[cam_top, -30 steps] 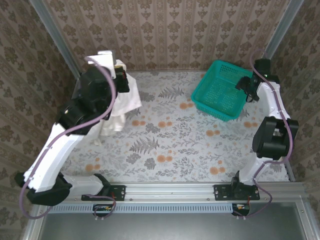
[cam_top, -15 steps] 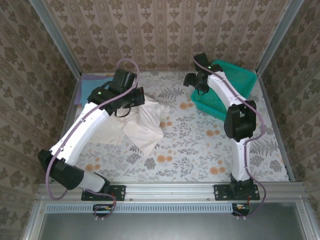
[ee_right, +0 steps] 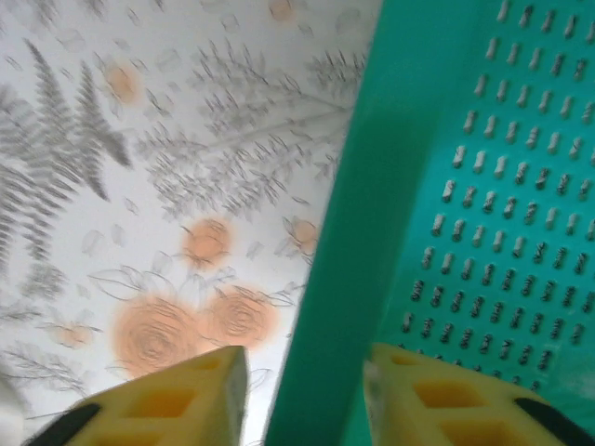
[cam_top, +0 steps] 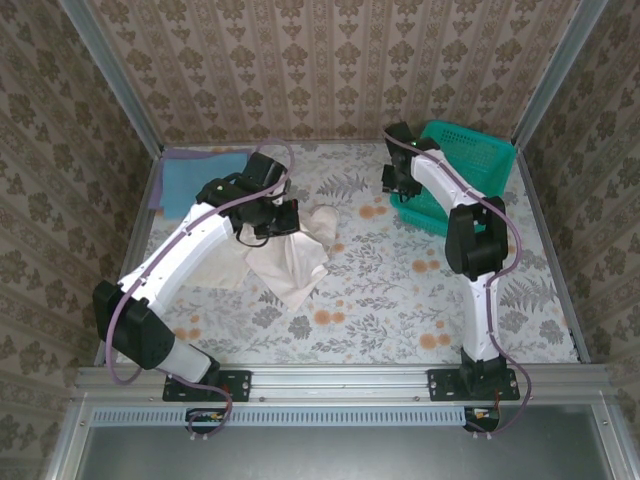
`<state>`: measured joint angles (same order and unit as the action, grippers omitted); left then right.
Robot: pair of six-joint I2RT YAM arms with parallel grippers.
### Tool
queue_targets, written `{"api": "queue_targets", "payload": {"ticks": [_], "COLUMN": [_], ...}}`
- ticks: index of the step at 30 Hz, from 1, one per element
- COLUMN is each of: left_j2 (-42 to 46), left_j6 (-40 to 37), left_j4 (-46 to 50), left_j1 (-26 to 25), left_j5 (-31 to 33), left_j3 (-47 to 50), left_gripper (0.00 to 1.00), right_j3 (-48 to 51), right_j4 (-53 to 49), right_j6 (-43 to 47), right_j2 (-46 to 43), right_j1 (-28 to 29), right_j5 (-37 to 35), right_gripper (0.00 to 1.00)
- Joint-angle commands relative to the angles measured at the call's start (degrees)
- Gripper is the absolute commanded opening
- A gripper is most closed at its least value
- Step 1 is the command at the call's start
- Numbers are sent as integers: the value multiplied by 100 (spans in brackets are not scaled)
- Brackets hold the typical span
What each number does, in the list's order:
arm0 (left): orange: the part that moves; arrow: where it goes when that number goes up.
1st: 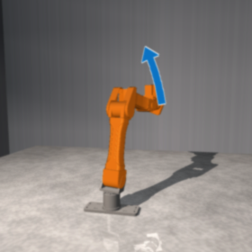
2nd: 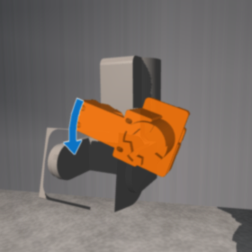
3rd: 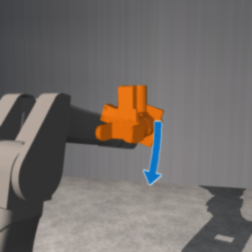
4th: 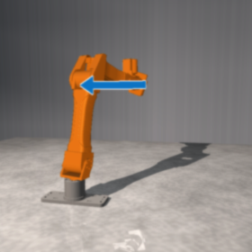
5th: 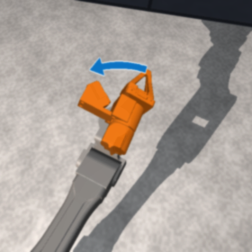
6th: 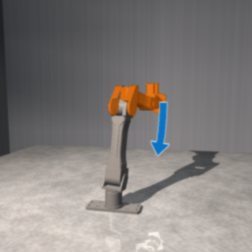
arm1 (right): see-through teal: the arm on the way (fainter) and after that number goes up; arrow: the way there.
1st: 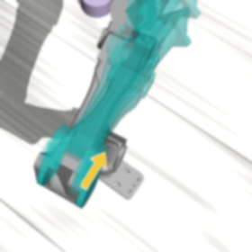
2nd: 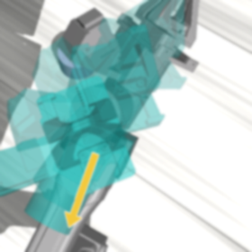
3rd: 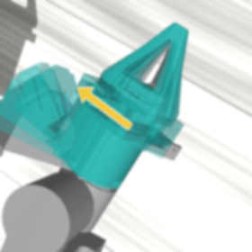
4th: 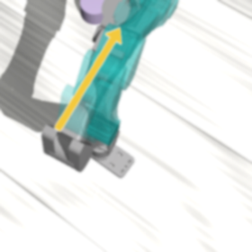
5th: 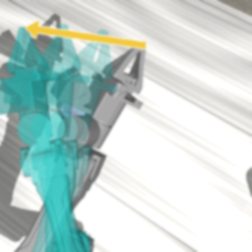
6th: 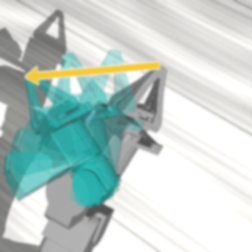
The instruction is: Fold and stack the t-shirts
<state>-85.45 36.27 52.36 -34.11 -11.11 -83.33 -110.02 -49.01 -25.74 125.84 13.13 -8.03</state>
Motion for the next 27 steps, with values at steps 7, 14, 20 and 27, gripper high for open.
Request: {"api": "queue_targets", "payload": {"ticks": [7, 14, 20, 27], "left_j2": [-58, -612, -809, -987], "left_j6": [183, 109, 107, 50], "left_j4": [-298, -253, -261, -414], "left_j1": [-153, -585, -747, -808], "left_j5": [-383, -668, -704, -1031], "left_j3": [-43, -459, -597, -781], "left_gripper": [0, 0, 0, 0], "right_j3": [1623, 1344, 1448, 1504], "right_j4": [642, 443, 756, 1074], "right_j6": [2527, 2890, 3359, 3628], "right_j2": [-1300, -1045, -864, -843], "right_j1": [-1109, -1822, -1909, -2148], "right_j5": [334, 342, 455, 472], "right_gripper": [21, 15, 17, 31]}}
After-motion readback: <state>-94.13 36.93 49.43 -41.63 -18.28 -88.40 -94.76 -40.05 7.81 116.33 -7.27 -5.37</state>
